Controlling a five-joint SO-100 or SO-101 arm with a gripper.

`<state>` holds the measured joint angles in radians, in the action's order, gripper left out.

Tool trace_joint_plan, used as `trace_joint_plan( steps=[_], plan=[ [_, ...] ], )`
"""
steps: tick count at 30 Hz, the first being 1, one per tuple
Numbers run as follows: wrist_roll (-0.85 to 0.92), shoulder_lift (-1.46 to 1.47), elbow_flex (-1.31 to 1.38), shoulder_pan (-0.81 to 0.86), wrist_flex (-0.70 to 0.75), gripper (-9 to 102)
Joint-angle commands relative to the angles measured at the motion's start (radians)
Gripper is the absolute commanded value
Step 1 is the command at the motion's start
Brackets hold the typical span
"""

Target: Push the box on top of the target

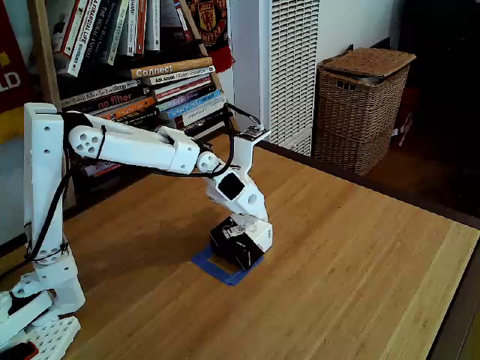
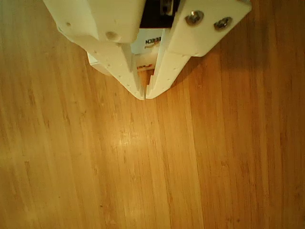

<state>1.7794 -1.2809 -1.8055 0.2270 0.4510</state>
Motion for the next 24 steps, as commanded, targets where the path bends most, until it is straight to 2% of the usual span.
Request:
trace_joint_plan(
  steps=[1, 24],
  plan=[
    [-0.002, -0.034, -0.006, 0.000, -0.003, 0],
    [0.018, -0.164, -0.037, 0.020, 0.057, 0]
  ],
)
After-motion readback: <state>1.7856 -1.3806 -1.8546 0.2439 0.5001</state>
